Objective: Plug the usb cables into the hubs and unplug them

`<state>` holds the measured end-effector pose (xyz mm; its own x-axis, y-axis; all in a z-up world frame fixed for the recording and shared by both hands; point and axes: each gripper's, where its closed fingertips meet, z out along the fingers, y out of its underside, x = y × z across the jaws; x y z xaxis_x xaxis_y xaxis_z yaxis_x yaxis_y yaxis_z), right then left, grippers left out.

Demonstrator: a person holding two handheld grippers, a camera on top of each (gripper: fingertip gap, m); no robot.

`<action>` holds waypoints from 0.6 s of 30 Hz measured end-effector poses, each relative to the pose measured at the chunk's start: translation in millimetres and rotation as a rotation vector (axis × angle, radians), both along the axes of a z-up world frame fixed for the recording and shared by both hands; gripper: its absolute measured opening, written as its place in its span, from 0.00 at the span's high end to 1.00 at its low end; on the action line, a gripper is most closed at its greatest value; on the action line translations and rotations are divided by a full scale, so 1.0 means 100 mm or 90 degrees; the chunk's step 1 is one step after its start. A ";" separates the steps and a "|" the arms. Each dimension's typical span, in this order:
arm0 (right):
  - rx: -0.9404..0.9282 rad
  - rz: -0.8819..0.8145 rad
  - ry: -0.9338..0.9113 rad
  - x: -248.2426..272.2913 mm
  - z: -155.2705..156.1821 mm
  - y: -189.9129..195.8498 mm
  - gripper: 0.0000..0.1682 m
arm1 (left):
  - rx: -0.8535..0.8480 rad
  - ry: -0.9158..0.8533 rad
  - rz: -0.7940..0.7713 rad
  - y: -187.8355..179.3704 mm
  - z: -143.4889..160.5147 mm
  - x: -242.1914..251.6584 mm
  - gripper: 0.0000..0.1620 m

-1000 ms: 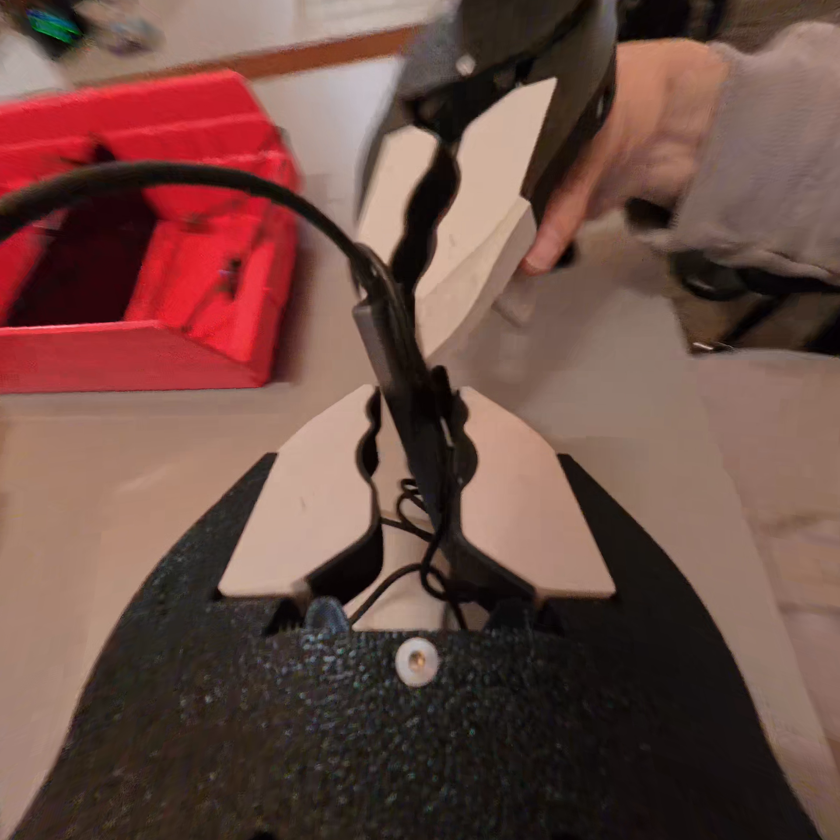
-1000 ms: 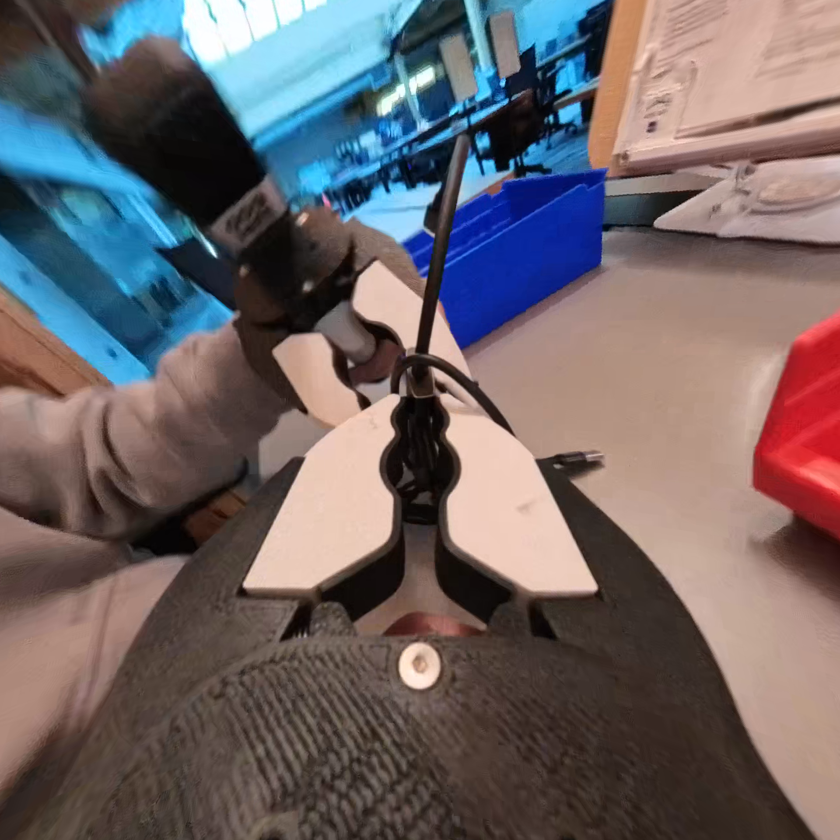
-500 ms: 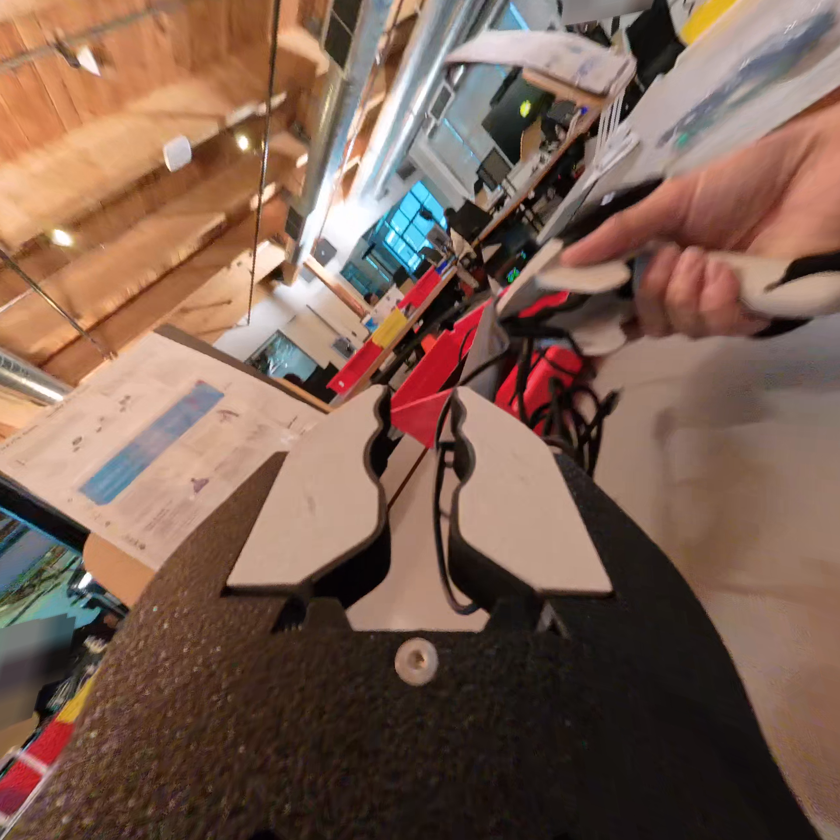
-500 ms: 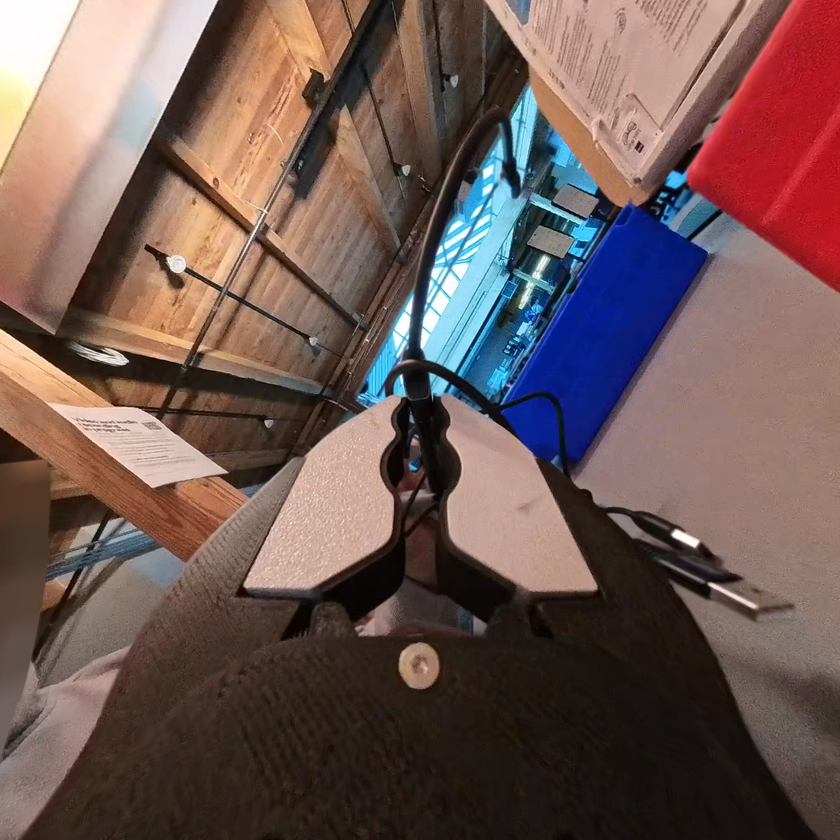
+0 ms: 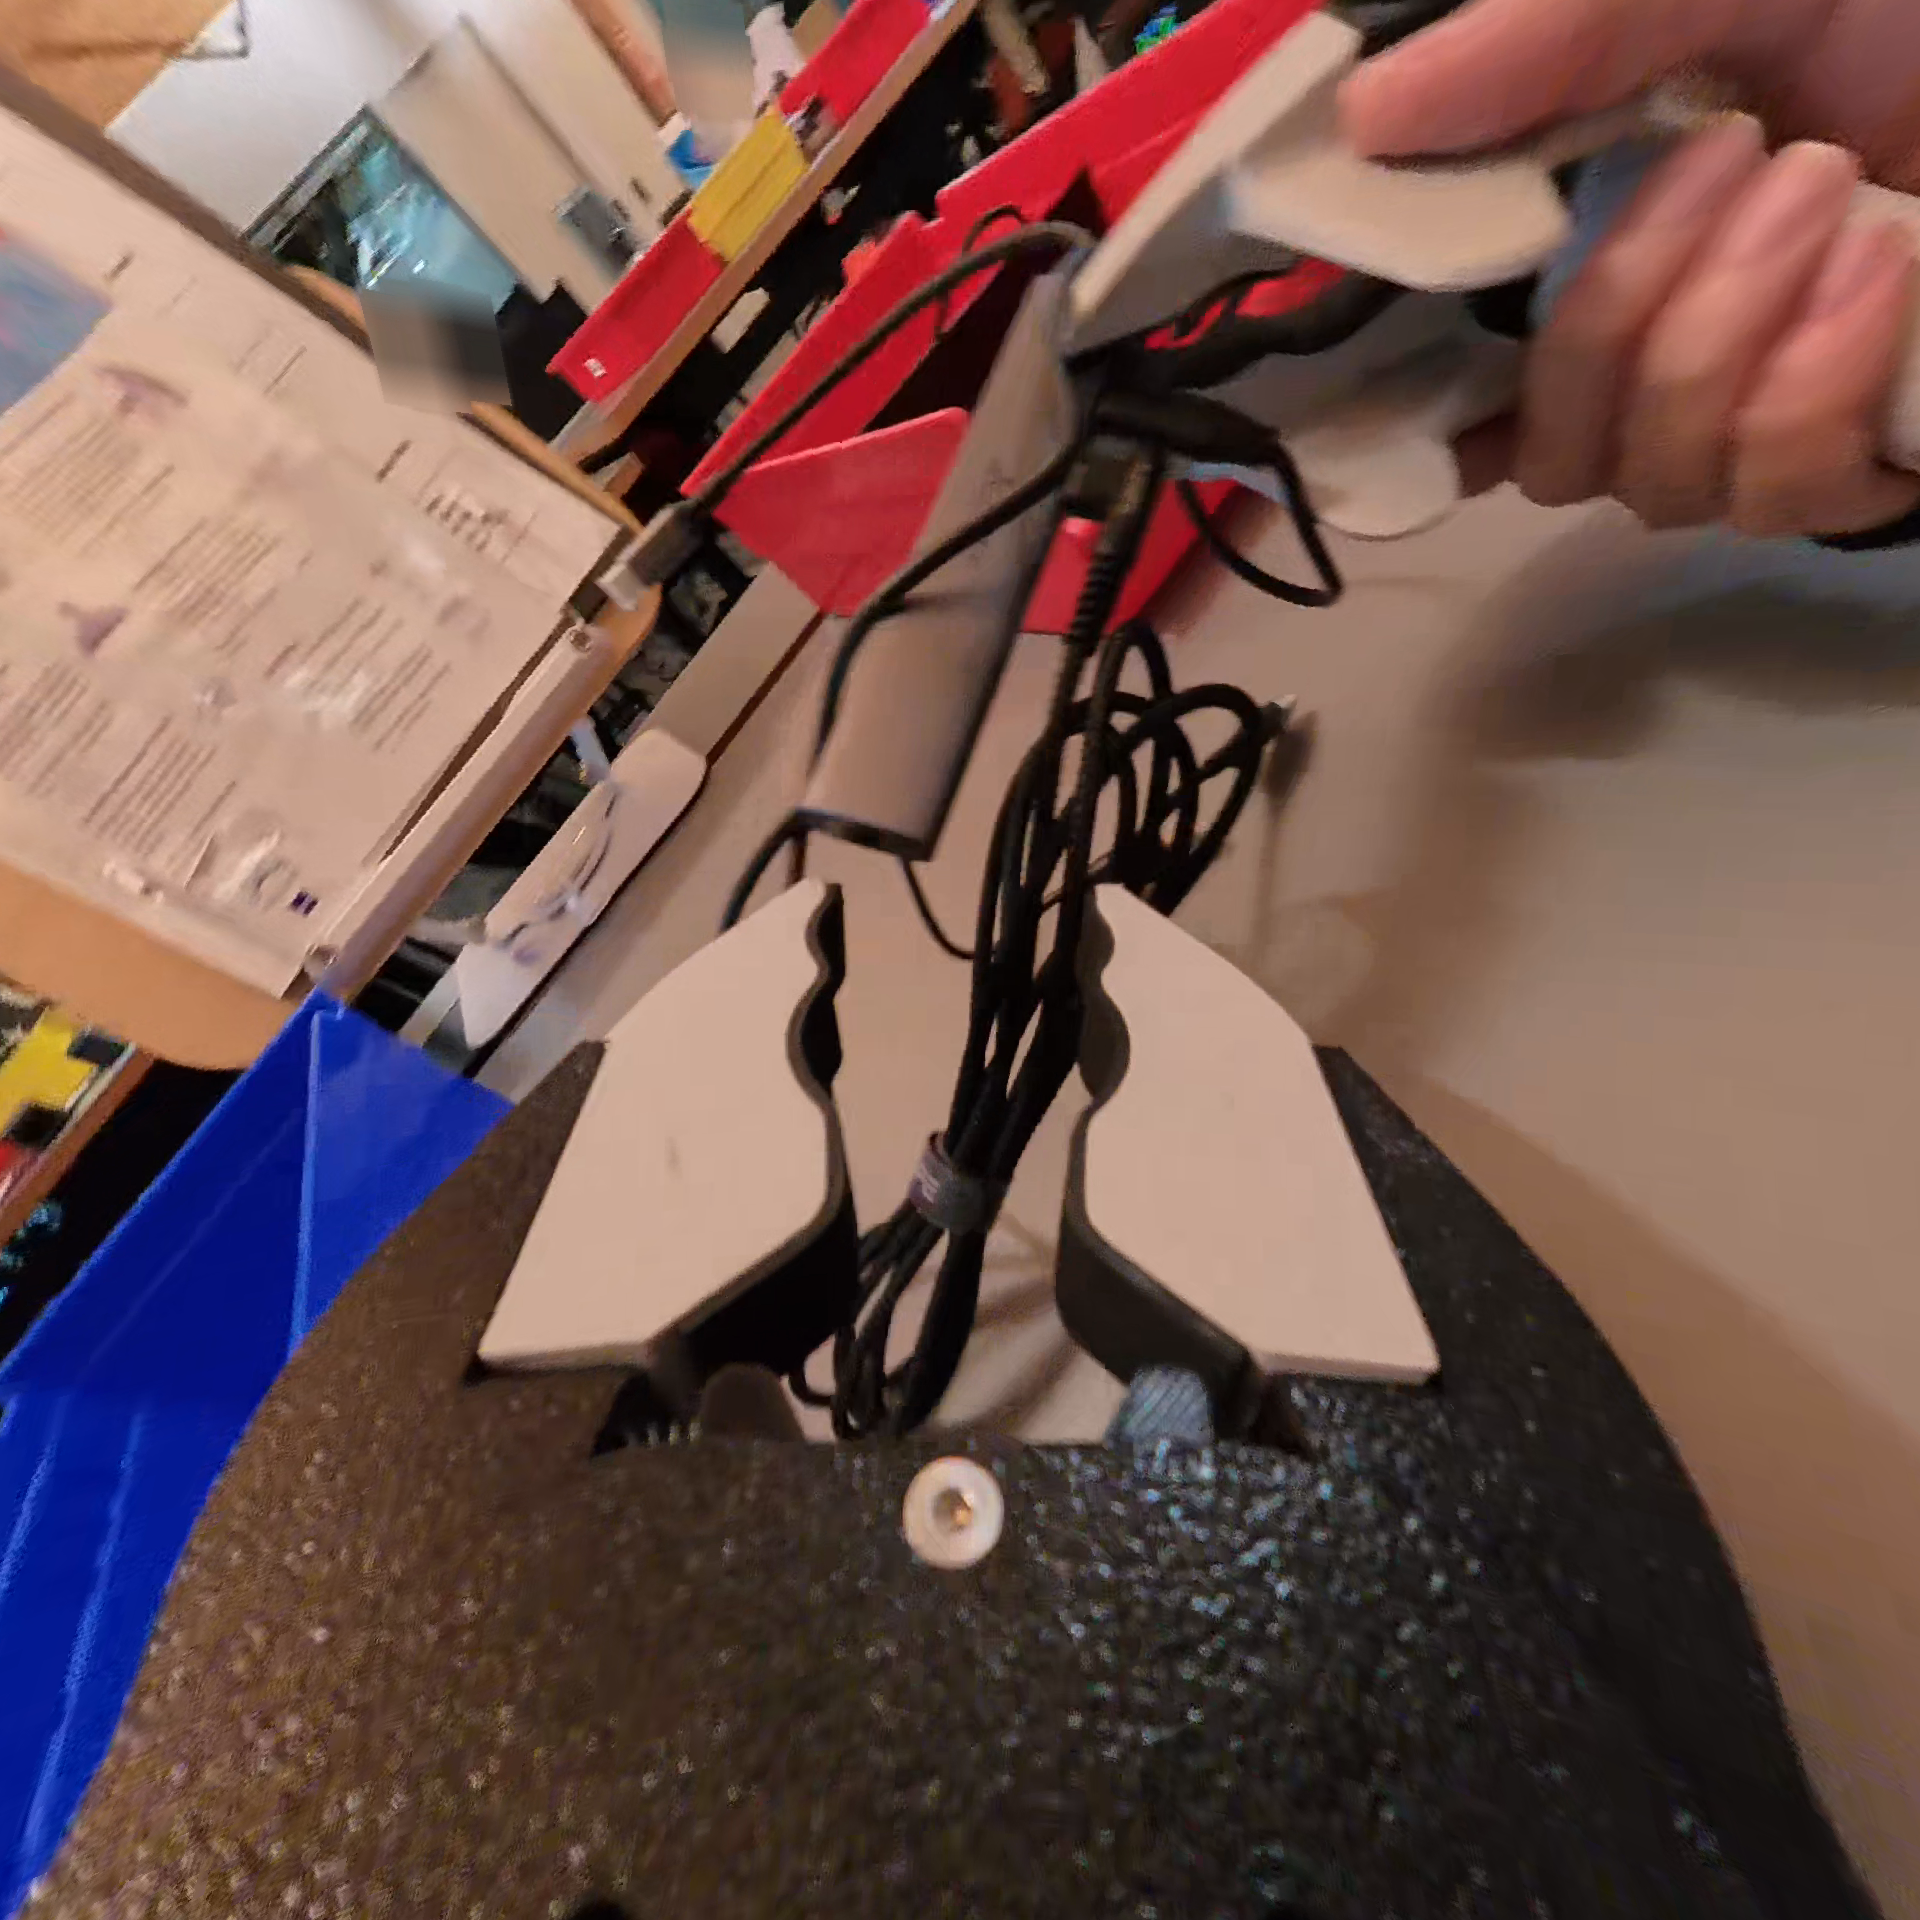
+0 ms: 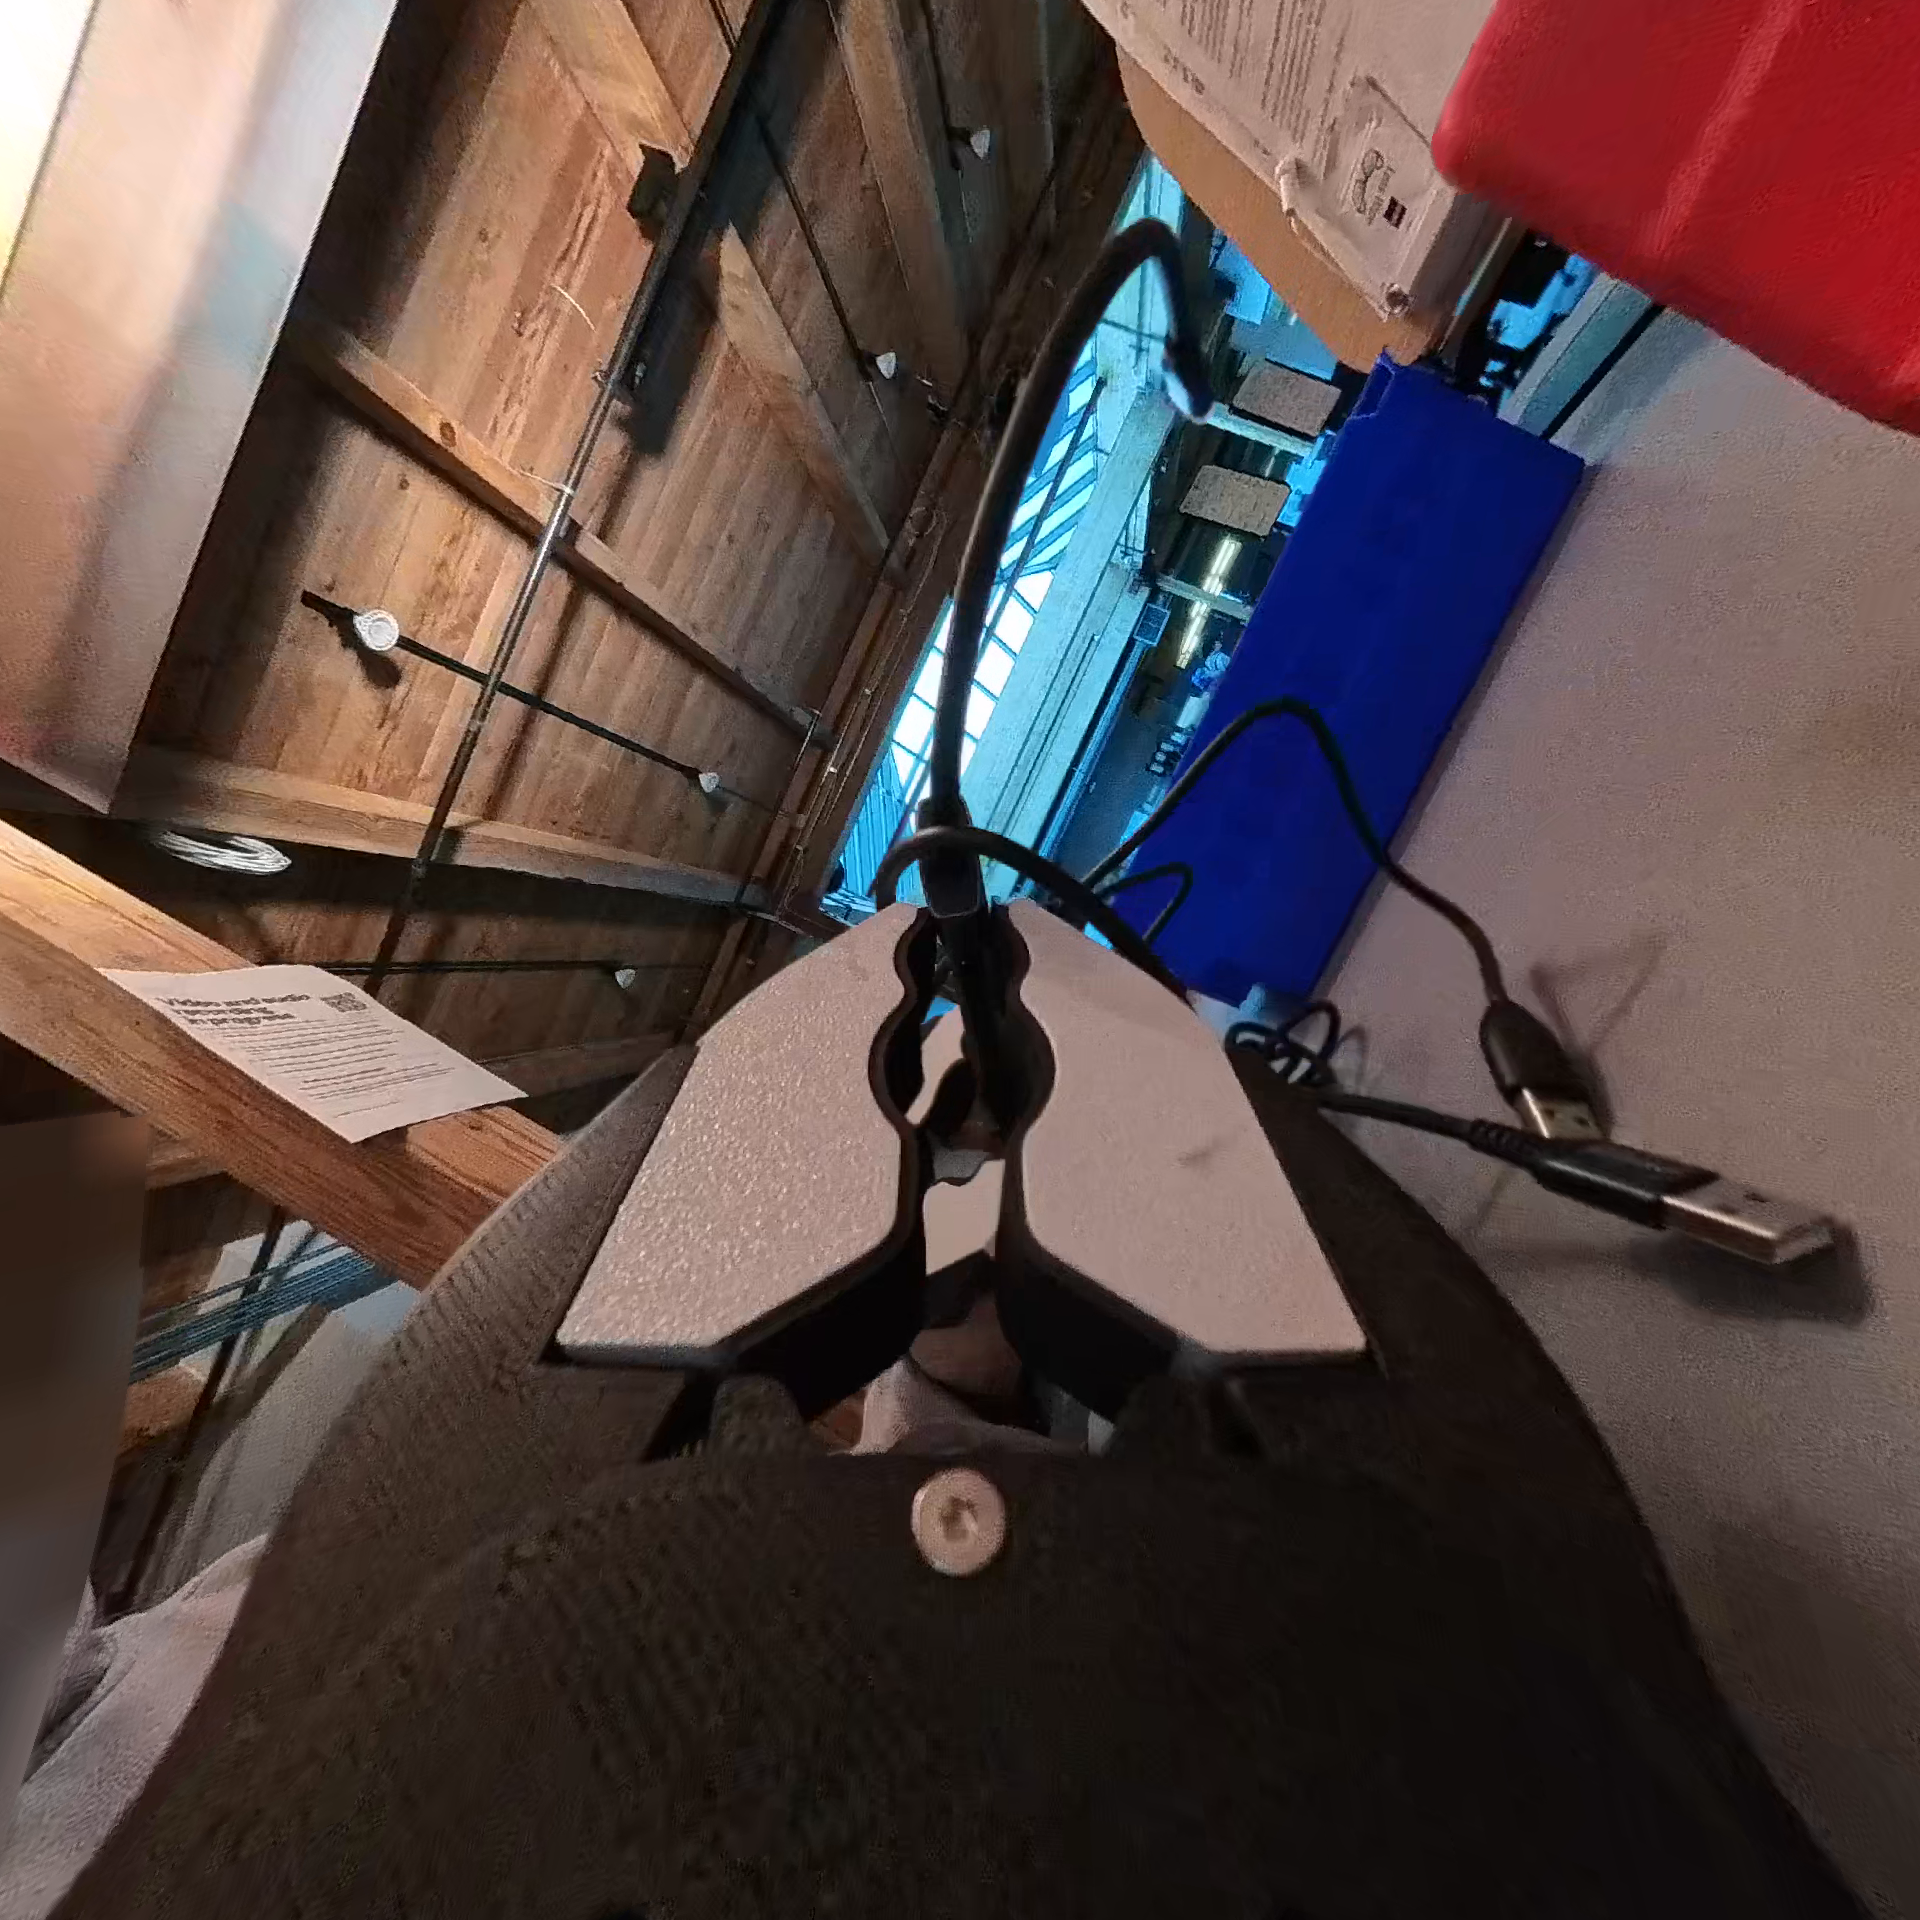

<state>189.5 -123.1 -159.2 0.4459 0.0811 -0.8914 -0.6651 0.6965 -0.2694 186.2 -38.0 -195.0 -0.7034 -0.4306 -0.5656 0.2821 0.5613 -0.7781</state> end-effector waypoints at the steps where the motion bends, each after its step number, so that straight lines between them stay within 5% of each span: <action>1: 0.007 0.002 0.003 0.00 -0.01 0.00 0.94 | -0.012 0.000 -0.005 0.01 0.02 0.01 0.72; 6: 0.028 0.032 0.000 -0.02 -0.02 0.05 0.94 | -0.028 -0.110 -0.131 -0.04 0.15 -0.10 0.73; 13: 0.028 0.064 -0.010 -0.06 -0.02 0.10 0.94 | -0.129 0.010 -0.301 0.01 0.30 -0.38 0.75; 18: 0.035 0.081 -0.015 -0.08 -0.02 0.16 0.95 | -0.104 -0.027 -0.267 0.07 0.32 -0.24 0.78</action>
